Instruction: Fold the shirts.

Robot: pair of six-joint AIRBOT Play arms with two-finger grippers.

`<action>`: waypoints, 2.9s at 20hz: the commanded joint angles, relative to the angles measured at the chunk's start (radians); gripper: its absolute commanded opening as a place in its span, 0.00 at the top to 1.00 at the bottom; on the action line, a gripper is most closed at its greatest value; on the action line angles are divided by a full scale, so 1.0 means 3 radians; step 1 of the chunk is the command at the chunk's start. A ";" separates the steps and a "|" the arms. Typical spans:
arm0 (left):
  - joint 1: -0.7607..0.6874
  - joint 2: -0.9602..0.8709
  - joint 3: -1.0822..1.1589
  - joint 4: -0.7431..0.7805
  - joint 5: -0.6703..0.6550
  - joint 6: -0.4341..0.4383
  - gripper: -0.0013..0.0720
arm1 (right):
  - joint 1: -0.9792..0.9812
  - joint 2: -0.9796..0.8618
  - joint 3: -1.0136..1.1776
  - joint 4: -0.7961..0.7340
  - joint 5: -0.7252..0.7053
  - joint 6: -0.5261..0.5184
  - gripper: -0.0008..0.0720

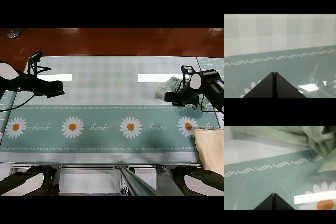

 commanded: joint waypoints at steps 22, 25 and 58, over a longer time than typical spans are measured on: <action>0.0053 -0.0287 0.0000 0.0294 0.1222 -0.0014 0.02 | -0.1329 -0.0938 0.0407 -0.0270 -0.1273 0.0623 0.13; 0.0086 -0.0281 0.0001 0.0313 0.0779 -0.0011 0.02 | -0.1344 -0.1083 0.0641 0.0617 -0.0884 -0.0356 0.89; 0.0375 0.2167 -0.1583 -0.0266 -0.0029 0.0150 0.02 | 0.2045 -0.0107 0.0594 0.1816 -0.1466 -0.0632 0.96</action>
